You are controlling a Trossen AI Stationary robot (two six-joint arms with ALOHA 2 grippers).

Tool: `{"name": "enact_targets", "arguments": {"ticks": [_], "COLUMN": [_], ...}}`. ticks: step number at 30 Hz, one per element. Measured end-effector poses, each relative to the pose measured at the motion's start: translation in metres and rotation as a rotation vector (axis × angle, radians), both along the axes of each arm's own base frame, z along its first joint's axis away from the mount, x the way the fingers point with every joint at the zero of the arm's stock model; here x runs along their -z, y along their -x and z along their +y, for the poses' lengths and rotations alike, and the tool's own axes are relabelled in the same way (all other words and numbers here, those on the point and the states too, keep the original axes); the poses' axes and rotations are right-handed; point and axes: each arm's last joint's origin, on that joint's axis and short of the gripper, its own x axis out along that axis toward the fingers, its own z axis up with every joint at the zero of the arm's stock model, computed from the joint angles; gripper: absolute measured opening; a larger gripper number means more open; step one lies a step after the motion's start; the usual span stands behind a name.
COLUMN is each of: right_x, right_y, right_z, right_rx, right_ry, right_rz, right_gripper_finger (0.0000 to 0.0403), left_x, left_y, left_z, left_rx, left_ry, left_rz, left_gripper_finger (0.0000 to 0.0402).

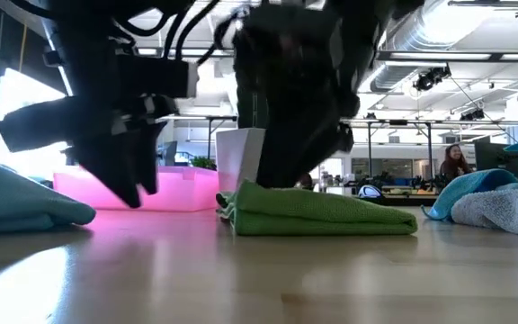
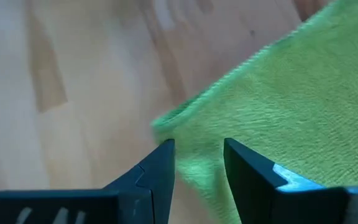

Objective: Fold microfiber towels
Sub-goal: Fold the green microfiber towel, then put the folded green microfiber towel into the pink bin

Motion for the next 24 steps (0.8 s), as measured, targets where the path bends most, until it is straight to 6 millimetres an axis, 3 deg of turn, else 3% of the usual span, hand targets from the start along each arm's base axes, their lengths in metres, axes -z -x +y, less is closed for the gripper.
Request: {"name": "enact_targets", "arguments": {"ticks": [5, 9, 13, 20, 24], "right_x": [-0.020, -0.019, -0.013, -0.012, -0.012], "right_y": [0.013, 0.025, 0.035, 0.052, 0.064], "right_z": [0.017, 0.026, 0.031, 0.027, 0.015], "right_rx": [0.091, 0.198, 0.249, 0.250, 0.237], "right_ry": [0.101, 0.169, 0.202, 0.315, 0.420], "right_rz": [-0.024, 0.001, 0.062, 0.195, 0.333], "right_gripper_finger": [0.0129, 0.0129, 0.0129, 0.0129, 0.0129], "left_x": [-0.004, -0.009, -0.016, -0.015, -0.011], "left_y": [-0.015, -0.031, -0.045, -0.048, -0.041], "left_z": [0.004, 0.006, 0.014, 0.037, 0.042], "left_rx": [0.130, 0.256, 0.274, -0.085, -0.246], "left_ry": [-0.045, -0.040, 0.025, 0.182, 0.124], "left_rz": [-0.087, -0.192, -0.329, -0.426, -0.404], "left_gripper_finger": [0.0170, 0.0170, 0.0170, 0.0170, 0.0170]}}
